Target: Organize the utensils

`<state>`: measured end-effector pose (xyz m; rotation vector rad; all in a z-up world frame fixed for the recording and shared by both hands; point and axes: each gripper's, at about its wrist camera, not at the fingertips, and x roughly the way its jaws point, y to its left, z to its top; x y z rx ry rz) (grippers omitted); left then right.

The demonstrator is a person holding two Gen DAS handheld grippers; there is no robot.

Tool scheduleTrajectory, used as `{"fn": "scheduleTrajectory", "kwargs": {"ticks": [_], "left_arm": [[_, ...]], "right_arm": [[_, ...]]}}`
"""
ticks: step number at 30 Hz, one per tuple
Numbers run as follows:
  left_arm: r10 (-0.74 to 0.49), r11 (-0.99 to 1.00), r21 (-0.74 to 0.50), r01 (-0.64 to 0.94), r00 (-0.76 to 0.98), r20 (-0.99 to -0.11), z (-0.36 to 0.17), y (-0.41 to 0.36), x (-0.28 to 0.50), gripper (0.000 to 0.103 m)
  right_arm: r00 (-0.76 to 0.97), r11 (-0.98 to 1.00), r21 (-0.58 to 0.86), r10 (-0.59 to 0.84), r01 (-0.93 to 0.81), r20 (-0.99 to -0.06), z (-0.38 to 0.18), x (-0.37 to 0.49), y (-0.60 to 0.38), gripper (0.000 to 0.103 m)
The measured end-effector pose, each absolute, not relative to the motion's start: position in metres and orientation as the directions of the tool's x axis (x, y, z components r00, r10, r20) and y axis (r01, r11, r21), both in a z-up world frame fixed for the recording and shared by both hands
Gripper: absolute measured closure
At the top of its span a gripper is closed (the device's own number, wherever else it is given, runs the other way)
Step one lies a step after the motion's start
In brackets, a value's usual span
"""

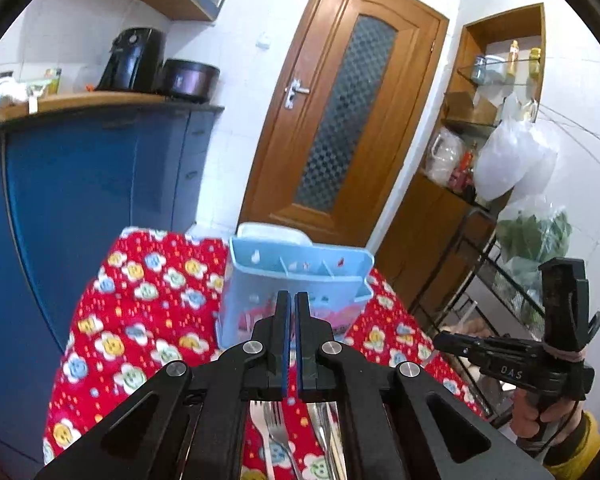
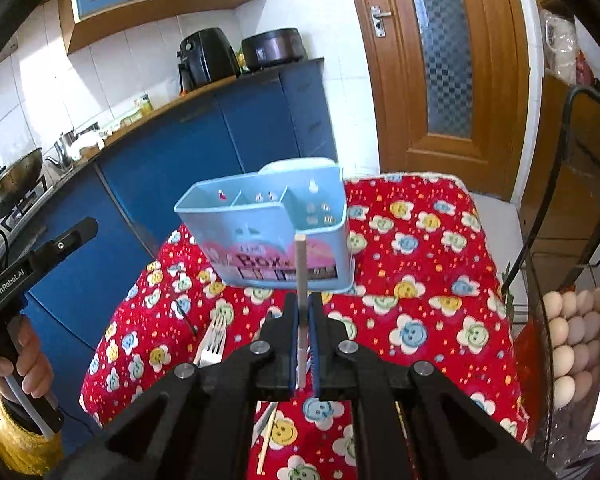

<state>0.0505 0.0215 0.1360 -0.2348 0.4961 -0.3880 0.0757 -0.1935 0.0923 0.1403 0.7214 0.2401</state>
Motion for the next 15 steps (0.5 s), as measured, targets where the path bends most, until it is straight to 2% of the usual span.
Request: {"fn": "scheduleTrajectory", "kwargs": {"ticks": [7,15], "left_arm": [[-0.415,0.904,-0.287,0.316,0.808,-0.418,0.147,0.018,0.056,0.102],[-0.406,0.913,-0.266,0.308,0.746,-0.527,0.118,0.004,0.07,0.101]], "right_arm": [[0.731,0.964,0.2,0.264,-0.177,-0.629,0.095,0.08,-0.192,0.097],[0.723,0.965,0.201,0.26,-0.17,-0.64,0.091,0.083,-0.196,0.097]]}}
